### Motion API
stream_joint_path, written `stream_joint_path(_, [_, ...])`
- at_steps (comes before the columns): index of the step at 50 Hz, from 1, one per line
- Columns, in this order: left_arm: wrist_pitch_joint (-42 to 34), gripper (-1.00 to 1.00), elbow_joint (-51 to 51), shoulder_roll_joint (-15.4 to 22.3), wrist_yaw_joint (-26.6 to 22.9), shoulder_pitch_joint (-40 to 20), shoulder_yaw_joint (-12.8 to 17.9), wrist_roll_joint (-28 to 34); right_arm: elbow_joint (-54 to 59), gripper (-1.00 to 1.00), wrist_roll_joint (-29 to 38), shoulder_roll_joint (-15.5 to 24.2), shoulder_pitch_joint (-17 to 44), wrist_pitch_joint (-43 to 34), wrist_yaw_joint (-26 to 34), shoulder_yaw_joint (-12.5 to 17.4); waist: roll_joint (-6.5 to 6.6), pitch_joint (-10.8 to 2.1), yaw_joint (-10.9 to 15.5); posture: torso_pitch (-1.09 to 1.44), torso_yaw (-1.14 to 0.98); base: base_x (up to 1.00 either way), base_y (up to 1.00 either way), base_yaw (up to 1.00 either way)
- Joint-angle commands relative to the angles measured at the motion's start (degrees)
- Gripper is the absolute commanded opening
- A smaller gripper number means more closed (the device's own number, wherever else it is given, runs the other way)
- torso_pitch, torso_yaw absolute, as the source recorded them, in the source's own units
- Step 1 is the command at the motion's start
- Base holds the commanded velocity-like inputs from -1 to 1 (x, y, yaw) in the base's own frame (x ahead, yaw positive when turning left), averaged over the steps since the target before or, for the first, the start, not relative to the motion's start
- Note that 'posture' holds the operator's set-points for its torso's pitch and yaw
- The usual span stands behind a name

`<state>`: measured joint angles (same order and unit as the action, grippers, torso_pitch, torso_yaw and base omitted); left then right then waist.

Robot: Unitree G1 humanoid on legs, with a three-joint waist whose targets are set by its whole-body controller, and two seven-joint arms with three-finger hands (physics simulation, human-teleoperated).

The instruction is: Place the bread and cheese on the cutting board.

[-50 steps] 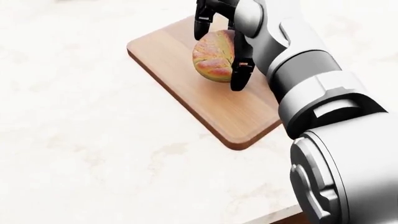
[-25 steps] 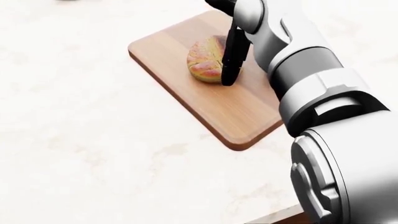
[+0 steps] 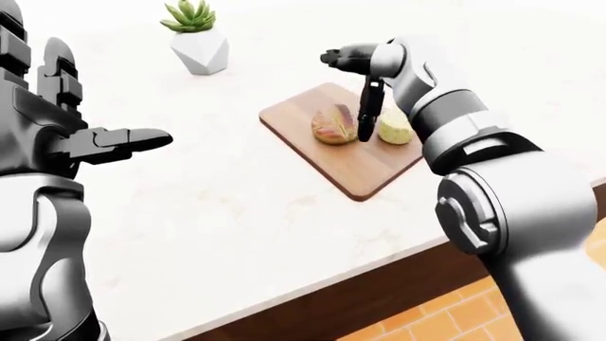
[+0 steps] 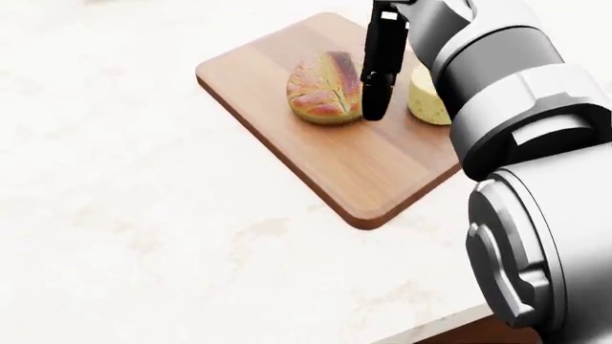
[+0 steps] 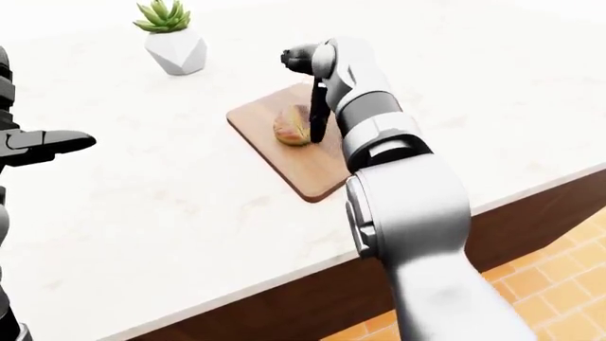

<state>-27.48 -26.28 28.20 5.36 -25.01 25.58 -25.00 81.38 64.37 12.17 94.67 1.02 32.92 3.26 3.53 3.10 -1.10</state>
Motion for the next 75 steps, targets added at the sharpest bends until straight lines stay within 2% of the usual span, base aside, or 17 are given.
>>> stream_joint_path(1, [1.48, 1.0, -1.42, 0.96, 0.03, -1.35, 0.74, 0.12, -2.58, 1.0, -0.09, 0.81, 3.12, 0.86, 0.59, 0.31, 0.21, -1.72, -0.04, 0.0, 0.0, 0.0, 0.0, 0.0])
stream_joint_path(6, [1.39, 1.0, -1.44, 0.87, 0.18, -1.66, 0.46, 0.22, -2.77, 1.0, -1.0, 1.85, 4.83, 1.83, 4.29, 0.84, 0.22, -1.62, -0.12, 0.0, 0.0, 0.0, 0.0, 0.0])
stream_joint_path(26, [1.47, 1.0, -1.06, 0.63, 0.08, -2.48, -0.41, 0.82, -3.54, 1.0, -4.15, 7.51, 8.31, 8.07, 8.43, 1.35, 0.03, -1.33, -0.25, 0.0, 0.0, 0.0, 0.0, 0.0])
stream_joint_path(46, [0.21, 1.0, -1.61, 0.74, 0.26, -3.85, -1.2, 1.15, -5.76, 1.0, -10.59, 15.45, 9.63, 13.79, 14.77, 1.4, -0.43, -0.96, -0.25, 0.0, 0.0, 0.0, 0.0, 0.0])
stream_joint_path(59, [-0.24, 1.0, -1.65, 0.8, 0.38, -4.7, -1.51, 1.14, -8.66, 1.0, -16.24, 20.64, 11.71, 14.2, 18.56, 1.79, -0.77, -0.76, -0.18, 0.0, 0.0, 0.0, 0.0, 0.0])
stream_joint_path(75, [-1.03, 1.0, -2.33, 0.99, 0.41, -5.04, -1.43, 1.03, -17.42, 1.0, -22.8, 28.49, 9.97, 11.17, 24.72, 2.89, -1.15, -0.59, -0.05, 0.0, 0.0, 0.0, 0.0, 0.0])
